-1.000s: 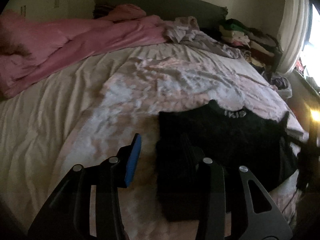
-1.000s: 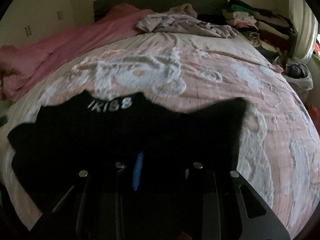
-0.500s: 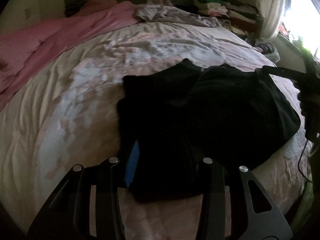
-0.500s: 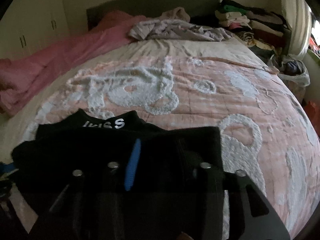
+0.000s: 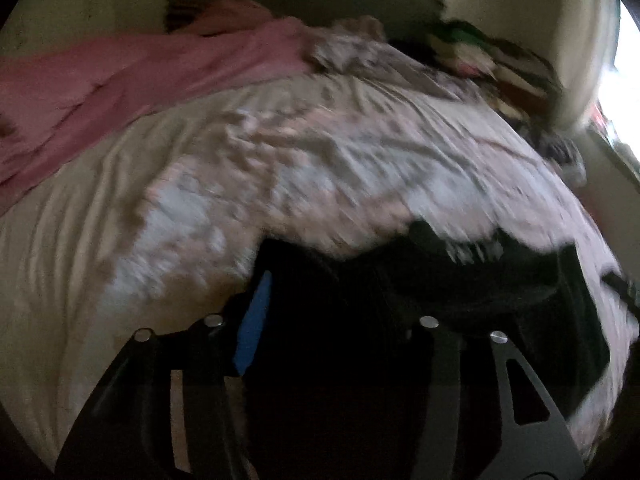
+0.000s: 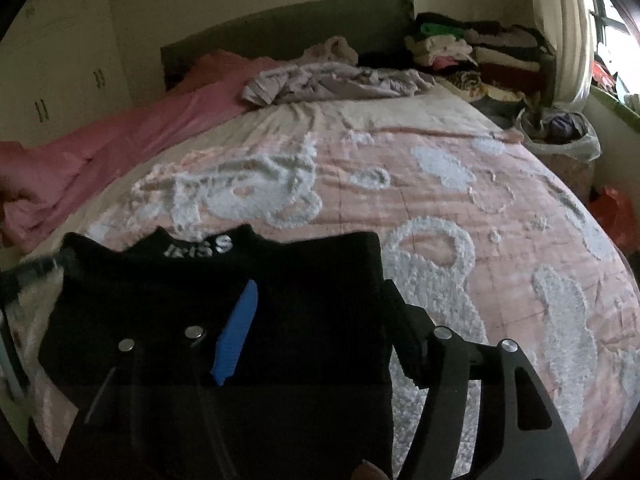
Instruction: Fold small clothes
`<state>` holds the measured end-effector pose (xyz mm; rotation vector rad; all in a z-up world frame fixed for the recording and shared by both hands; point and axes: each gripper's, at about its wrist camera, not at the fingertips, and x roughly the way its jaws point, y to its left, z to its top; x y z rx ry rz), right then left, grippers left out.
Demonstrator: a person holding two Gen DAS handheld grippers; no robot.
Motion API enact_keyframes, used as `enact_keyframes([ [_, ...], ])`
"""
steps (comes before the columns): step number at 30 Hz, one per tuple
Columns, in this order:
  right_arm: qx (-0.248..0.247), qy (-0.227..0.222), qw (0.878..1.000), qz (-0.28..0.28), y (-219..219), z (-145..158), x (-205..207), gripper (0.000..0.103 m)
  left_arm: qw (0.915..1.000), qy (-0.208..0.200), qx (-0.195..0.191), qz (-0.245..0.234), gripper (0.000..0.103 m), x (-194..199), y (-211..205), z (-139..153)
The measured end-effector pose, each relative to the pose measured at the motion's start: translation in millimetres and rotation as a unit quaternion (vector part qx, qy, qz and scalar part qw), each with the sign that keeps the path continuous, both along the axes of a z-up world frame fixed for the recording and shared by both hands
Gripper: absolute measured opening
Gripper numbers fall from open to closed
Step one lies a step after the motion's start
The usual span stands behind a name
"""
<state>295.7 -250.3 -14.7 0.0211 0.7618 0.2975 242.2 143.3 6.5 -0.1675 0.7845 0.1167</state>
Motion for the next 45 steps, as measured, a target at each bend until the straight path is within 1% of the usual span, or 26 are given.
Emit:
enact_keyframes([
  [3, -0.009, 0.007, 1.0, -0.008, -3, -9, 6, 0.062, 0.9995, -0.006, -0.003, 0.03, 0.044, -1, 21, 5],
  [5, -0.012, 0.011, 1.0, -0.018, -8, -13, 10, 0.062, 0.9991, 0.001, -0.008, 0.042, 0.045, -7, 31, 1],
  [8, -0.018, 0.017, 0.999, -0.029, -12, -18, 16, 0.064, 0.9985, 0.02, -0.019, 0.046, 0.046, -10, 38, -14],
  [9, -0.019, 0.02, 0.999, -0.032, -13, -20, 18, 0.064, 0.9982, 0.032, -0.023, 0.045, 0.046, -10, 38, -22],
  [12, -0.022, 0.029, 0.999, -0.037, -15, -27, 23, 0.064, 0.997, 0.051, -0.047, 0.034, 0.046, -11, 34, -39],
  [15, -0.013, 0.041, 0.998, -0.035, -16, -32, 29, 0.064, 0.9973, 0.047, -0.045, 0.034, 0.045, -11, 26, -44],
  [16, -0.01, 0.043, 0.998, -0.033, -15, -33, 30, 0.064, 0.9974, 0.047, -0.044, 0.032, 0.044, -10, 23, -45],
  [18, -0.01, 0.044, 0.999, -0.025, -12, -35, 32, 0.063, 0.9977, 0.046, -0.043, 0.026, 0.03, -8, 17, -46],
  [19, -0.012, 0.044, 0.999, -0.022, -10, -36, 32, 0.063, 0.998, 0.045, -0.037, 0.023, 0.026, -7, 15, -46],
  [20, -0.013, 0.044, 0.999, -0.019, -8, -37, 33, 0.056, 0.9985, 0.044, -0.026, 0.021, 0.019, -7, 11, -46],
  [21, -0.014, 0.048, 0.999, -0.014, -7, -40, 34, 0.041, 0.9986, 0.044, -0.019, 0.021, 0.009, -7, 9, -46],
  [22, -0.012, 0.052, 0.999, -0.011, -6, -41, 35, 0.034, 0.9988, 0.042, -0.012, 0.021, 0.006, -7, 7, -45],
  [23, -0.007, 0.05, 0.999, -0.01, -6, -40, 34, 0.021, 0.999, 0.039, -0.008, 0.021, 0.004, -8, 6, -44],
  [24, -0.005, 0.042, 0.999, -0.009, -6, -37, 32, 0.01, 0.9993, 0.031, -0.007, 0.021, 0.004, -10, 6, -41],
  [25, -0.006, 0.036, 0.999, -0.008, -6, -34, 30, 0.009, 0.9995, 0.021, -0.013, 0.02, 0.003, -12, 6, -37],
  [26, -0.005, 0.025, 1.0, -0.007, -6, -28, 28, 0.008, 0.9996, 0.004, -0.017, 0.021, 0.003, -16, 8, -30],
  [29, 0.012, -0.005, 1.0, -0.013, -13, -13, 23, 0.008, 0.9993, -0.026, -0.018, 0.021, 0.003, -21, 8, -12],
  [31, 0.016, -0.023, 1.0, -0.014, -15, -5, 21, 0.008, 0.9989, -0.04, -0.012, 0.02, 0.003, -21, 7, -1],
  [33, 0.007, -0.032, 0.999, -0.018, -15, -4, 22, 0.008, 0.9983, -0.053, 0.004, 0.023, 0.003, -19, 5, 5],
  [36, -0.001, -0.021, 0.999, -0.027, -16, -12, 27, 0.008, 0.9983, -0.042, 0.023, 0.033, 0.003, -13, 5, -2],
  [38, -0.004, -0.002, 0.999, -0.032, -17, -21, 32, 0.008, 0.9986, -0.017, 0.033, 0.039, 0.004, -6, 5, -17],
  [42, -0.021, 0.029, 0.999, -0.039, -15, -39, 40, 0.009, 0.998, 0.025, 0.036, 0.046, 0.005, 0, 7, -45],
  [45, -0.029, 0.041, 0.997, -0.05, -18, -45, 43, 0.012, 0.9977, 0.03, 0.035, 0.049, 0.01, -2, 10, -52],
])
